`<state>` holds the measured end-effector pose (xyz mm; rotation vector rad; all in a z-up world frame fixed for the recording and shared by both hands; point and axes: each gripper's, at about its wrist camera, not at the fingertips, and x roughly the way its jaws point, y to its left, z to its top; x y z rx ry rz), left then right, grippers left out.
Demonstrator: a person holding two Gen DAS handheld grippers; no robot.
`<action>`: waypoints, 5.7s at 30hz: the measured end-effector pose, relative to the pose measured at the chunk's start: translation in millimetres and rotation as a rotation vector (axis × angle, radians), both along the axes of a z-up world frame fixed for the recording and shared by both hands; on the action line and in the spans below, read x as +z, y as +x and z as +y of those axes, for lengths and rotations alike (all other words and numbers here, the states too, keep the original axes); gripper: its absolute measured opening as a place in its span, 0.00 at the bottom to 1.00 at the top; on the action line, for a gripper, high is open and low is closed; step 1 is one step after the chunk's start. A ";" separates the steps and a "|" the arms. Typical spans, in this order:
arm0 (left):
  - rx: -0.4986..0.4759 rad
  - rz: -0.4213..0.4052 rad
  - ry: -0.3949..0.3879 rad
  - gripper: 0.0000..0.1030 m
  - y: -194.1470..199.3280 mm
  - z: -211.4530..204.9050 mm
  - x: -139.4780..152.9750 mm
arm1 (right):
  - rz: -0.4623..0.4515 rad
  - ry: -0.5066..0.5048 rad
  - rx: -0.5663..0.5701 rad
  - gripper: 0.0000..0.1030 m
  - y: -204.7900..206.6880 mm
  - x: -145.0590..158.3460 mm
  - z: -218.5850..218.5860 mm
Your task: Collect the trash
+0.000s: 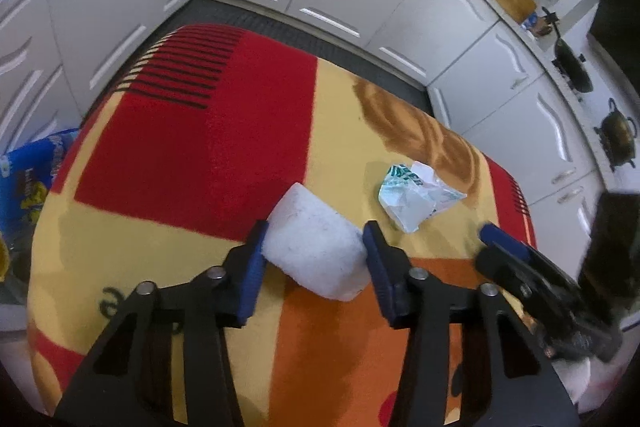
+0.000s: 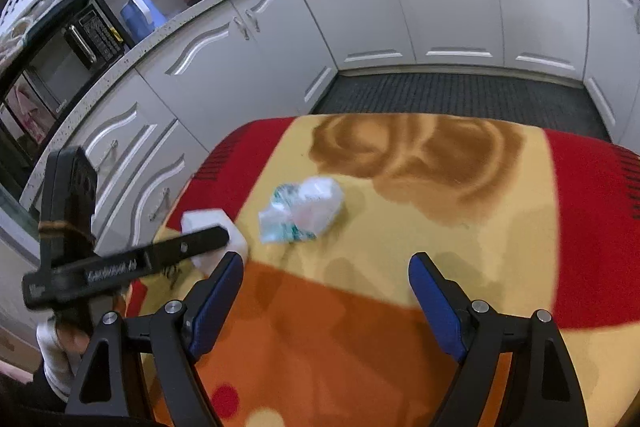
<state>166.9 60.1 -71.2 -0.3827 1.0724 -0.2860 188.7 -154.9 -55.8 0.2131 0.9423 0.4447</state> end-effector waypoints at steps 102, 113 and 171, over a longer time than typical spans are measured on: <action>-0.741 -0.070 0.069 0.42 -101.3 -484.9 -2.3 | -0.011 -0.051 -0.778 0.25 -259.3 -17.9 -381.5; -0.728 -0.058 0.043 0.59 -97.7 -483.1 -5.7 | 0.010 -0.053 -0.808 0.45 -258.3 -22.8 -380.6; -0.453 -0.572 0.053 0.81 -178.6 -301.1 121.3 | -0.380 -0.361 -0.897 0.91 -300.2 115.7 -234.9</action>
